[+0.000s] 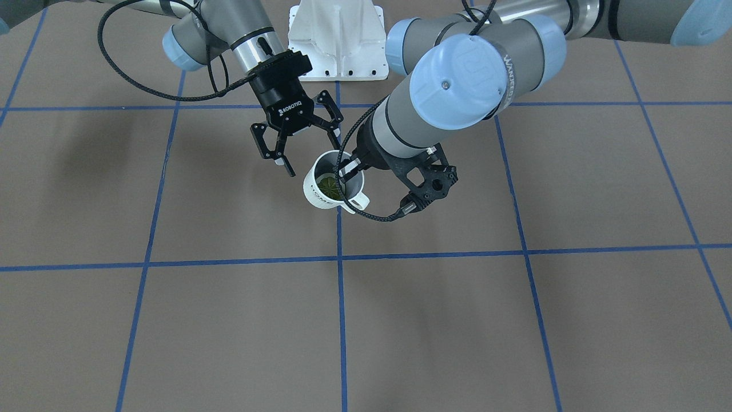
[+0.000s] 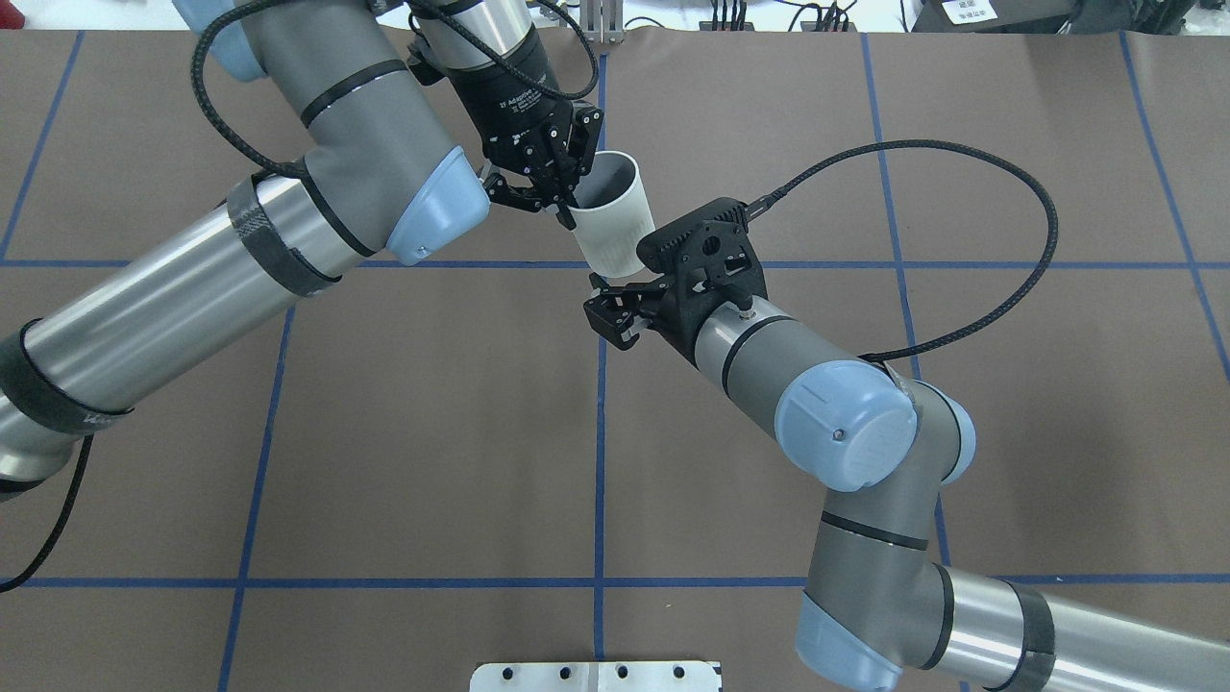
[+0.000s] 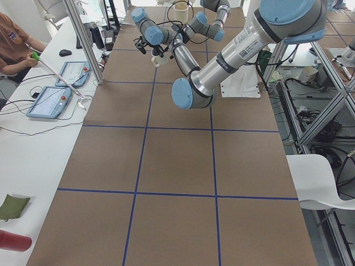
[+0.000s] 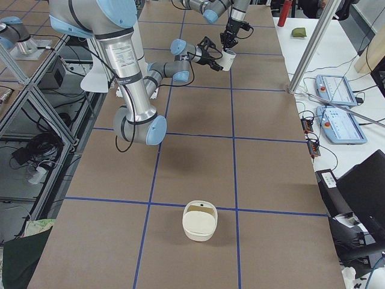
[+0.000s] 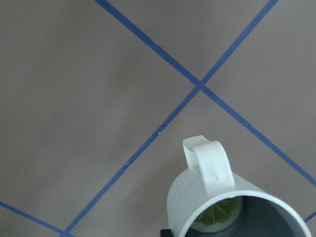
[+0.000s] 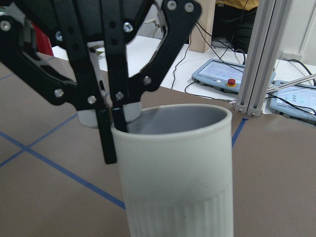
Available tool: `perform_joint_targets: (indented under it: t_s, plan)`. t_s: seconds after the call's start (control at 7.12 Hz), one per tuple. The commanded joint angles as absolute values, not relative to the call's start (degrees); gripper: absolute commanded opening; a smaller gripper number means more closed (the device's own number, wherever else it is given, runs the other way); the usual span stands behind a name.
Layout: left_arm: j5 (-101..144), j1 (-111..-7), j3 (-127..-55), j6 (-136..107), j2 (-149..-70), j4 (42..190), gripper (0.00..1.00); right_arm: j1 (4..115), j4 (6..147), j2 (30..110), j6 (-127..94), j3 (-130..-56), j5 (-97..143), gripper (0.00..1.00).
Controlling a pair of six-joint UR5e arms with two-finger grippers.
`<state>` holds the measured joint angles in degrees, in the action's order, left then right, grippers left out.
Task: Left arm hands cup to right arm to dump lemon
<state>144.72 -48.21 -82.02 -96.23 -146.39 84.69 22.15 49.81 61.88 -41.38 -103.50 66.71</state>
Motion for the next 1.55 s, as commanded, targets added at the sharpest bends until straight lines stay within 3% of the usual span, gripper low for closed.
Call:
perform_joint_targets:
  t_s: [0.0,1.4]
  plan:
    - [144.93,-47.38,-82.18,-96.15,-146.43,84.9,0.0,22.15,49.75,61.87,-41.4,-103.45,66.71,0.98]
    - [145.02,-45.35,-84.9,-96.42,-146.34,84.55,0.0,22.15,49.75,61.96,-41.31,-103.45,66.62,0.98]
